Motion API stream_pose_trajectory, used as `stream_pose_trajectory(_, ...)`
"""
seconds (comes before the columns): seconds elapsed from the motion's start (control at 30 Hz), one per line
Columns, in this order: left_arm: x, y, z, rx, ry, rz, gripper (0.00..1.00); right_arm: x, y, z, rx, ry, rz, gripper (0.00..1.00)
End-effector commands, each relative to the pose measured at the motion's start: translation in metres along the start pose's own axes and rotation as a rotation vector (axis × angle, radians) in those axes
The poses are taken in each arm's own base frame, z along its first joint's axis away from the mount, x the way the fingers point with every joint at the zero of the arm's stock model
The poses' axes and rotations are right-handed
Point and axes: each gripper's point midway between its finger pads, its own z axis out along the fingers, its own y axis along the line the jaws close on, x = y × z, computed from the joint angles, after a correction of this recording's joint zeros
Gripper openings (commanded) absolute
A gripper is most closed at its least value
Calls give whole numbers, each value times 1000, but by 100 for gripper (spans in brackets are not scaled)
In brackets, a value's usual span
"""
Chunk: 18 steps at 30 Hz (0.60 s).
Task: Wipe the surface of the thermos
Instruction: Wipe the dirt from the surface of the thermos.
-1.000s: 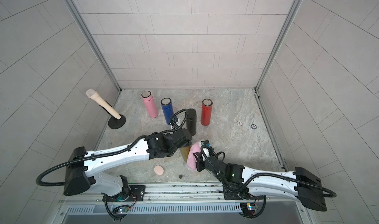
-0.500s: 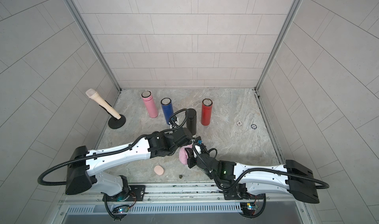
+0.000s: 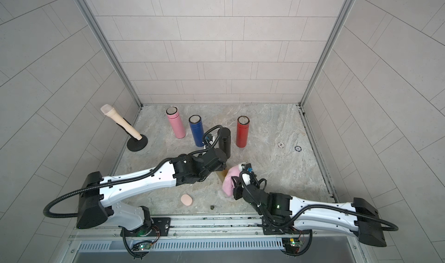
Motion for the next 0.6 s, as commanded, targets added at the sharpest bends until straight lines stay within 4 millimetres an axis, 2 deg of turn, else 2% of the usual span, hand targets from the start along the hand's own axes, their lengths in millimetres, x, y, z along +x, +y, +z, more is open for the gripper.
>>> stream_pose_trajectory(0.0, -15, -32, -13, 140, -27, 255, 0, 0, -37, -19, 91, 53, 17, 0)
stream_pose_trajectory(0.1, -1, -41, -14, 216, 12, 492, 0, 1, -54, -28, 77, 139, 103, 0)
stream_pose_trajectory(0.2, 20, -55, -21, 377, 12, 681, 0, 10, -62, -22, 44, 247, 186, 0)
stream_pose_trajectory(0.27, 18, -57, -26, 422, -38, 723, 0, 15, -64, -11, 16, 317, 237, 0)
stream_pose_trajectory(0.4, 29, -64, -36, 562, -103, 878, 0, 16, -70, 15, -7, 378, 269, 0)
stream_pose_trajectory(0.5, 42, -66, -41, 661, -135, 997, 0, 11, -66, 33, -48, 382, 231, 0)
stream_pose_trajectory(0.57, 42, -66, -39, 701, -153, 1002, 0, 14, -57, 44, -103, 429, 223, 0)
